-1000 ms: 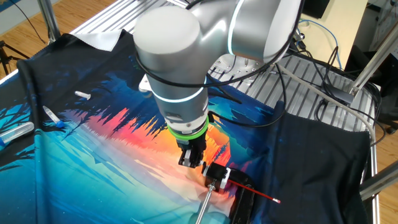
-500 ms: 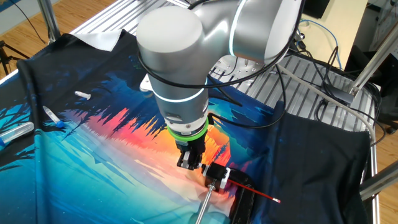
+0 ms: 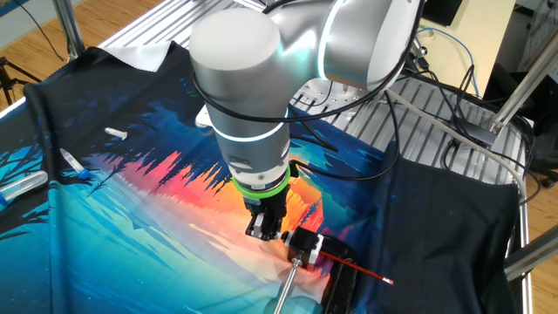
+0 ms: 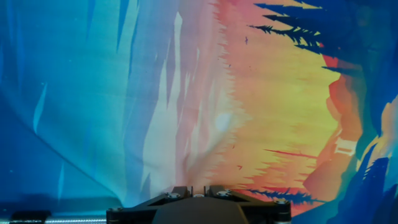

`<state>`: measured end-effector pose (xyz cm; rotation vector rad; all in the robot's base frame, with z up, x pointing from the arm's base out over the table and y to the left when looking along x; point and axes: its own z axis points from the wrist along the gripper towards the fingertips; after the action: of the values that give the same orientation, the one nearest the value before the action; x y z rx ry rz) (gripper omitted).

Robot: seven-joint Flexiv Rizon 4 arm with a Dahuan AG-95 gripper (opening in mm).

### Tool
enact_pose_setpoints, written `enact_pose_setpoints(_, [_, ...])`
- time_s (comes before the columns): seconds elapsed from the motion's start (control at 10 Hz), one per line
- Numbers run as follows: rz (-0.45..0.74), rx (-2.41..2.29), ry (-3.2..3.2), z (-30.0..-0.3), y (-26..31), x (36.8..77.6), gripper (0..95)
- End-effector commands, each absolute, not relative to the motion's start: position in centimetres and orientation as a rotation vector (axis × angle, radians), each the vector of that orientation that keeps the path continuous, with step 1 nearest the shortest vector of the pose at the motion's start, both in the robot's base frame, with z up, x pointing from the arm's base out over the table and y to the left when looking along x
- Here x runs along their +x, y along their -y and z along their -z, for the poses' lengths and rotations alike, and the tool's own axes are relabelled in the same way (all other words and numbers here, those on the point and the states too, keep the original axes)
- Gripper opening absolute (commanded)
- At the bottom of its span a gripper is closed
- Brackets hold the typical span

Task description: Sharpen the pencil with a pencil sharpener

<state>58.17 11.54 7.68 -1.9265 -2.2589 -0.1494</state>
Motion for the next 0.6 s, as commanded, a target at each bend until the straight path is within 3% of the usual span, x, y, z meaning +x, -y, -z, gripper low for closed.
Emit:
enact_pose_setpoints(0.1, [0.146,-1.933,2.256,-6.6,-11.6,58.1,0.0])
enact_pose_setpoints(0.6, [0.141,-1.951,2.263,-5.6,-11.7,58.5,0.0])
